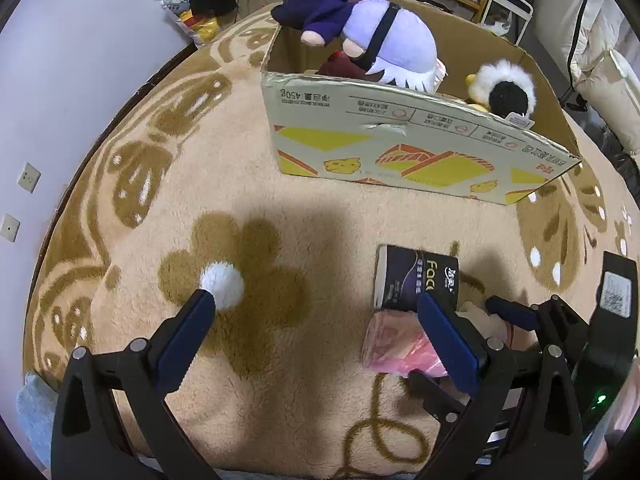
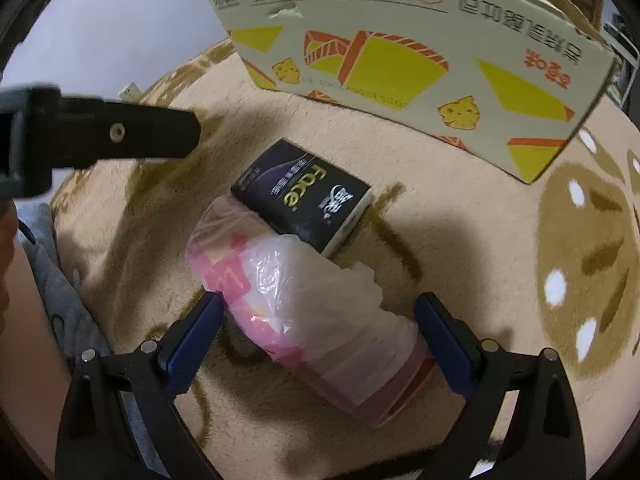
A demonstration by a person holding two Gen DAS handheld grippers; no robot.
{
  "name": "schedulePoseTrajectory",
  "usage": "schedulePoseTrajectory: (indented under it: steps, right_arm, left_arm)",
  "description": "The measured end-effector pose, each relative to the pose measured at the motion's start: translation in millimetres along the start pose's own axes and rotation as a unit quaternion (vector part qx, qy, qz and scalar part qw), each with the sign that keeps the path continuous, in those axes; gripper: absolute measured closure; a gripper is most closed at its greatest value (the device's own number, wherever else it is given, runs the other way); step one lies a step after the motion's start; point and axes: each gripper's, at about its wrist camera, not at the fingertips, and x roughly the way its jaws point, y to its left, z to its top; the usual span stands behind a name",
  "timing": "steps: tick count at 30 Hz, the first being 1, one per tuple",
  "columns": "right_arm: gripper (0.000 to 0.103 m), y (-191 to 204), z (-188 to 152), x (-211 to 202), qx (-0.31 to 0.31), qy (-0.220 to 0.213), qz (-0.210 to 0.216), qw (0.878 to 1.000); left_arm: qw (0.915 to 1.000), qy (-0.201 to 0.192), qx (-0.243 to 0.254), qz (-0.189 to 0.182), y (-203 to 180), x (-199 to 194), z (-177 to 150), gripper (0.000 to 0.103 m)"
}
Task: Organize soft objects
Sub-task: 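Grasp the pink wrapped pouch with the right tool while the left tool grasps the black Face tissue pack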
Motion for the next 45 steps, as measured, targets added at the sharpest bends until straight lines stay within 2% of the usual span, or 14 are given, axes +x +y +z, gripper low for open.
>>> schedulePoseTrajectory:
  steps: [6, 9, 10, 11, 13, 14, 22, 28, 31, 37, 45]
  right_arm:
    - [0.016, 4, 0, -2, -0.019, -0.017, 0.0, 1.0]
    - [0.03, 2, -1, -7, -0.017, -0.024, 0.012, 1.0]
    - [0.038, 1, -1, -10, -0.014, -0.026, 0.018, 0.999]
    - [0.053, -1, -1, -12, -0.008, -0.027, 0.03, 0.999]
    - [0.072, -9, -1, -20, 0.011, -0.037, 0.061, 0.997]
    - [0.077, -10, 1, -23, 0.016, -0.041, 0.075, 0.996]
    - [0.086, 2, 5, -43, 0.002, -0.074, 0.068, 0.995]
    - [0.087, -13, 3, -82, 0.028, -0.117, 0.059, 0.991]
    - [0.087, -19, 4, -92, 0.034, -0.129, 0.036, 0.99]
    - [0.087, -41, 2, -99, 0.056, -0.127, -0.005, 0.99]
    - [0.087, -60, 1, -97, 0.081, -0.128, -0.024, 0.988]
  left_arm:
    - [1.0, -0.003, -0.004, 0.002, 3, -2, 1, 0.002]
    - [1.0, -0.006, -0.006, 0.004, 5, -4, 1, 0.002]
    - [0.9999, -0.007, -0.008, 0.004, 6, -4, 2, 0.002]
    - [0.9999, -0.007, -0.01, 0.004, 7, -5, 2, 0.002]
    - [0.9999, -0.009, -0.012, 0.003, 9, -5, 2, 0.002]
    - [0.9999, -0.01, -0.012, 0.003, 9, -6, 2, 0.002]
    - [0.9996, -0.021, -0.008, 0.016, 10, -11, 2, 0.002]
    - [0.9983, -0.053, -0.021, 0.014, 16, -27, 4, 0.002]
    - [0.9975, -0.067, -0.022, 0.008, 16, -33, 5, 0.002]
    - [0.9976, -0.068, 0.008, -0.009, 3, -24, 3, 0.002]
    - [0.9944, -0.06, 0.074, -0.044, -32, -3, 3, 0.002]
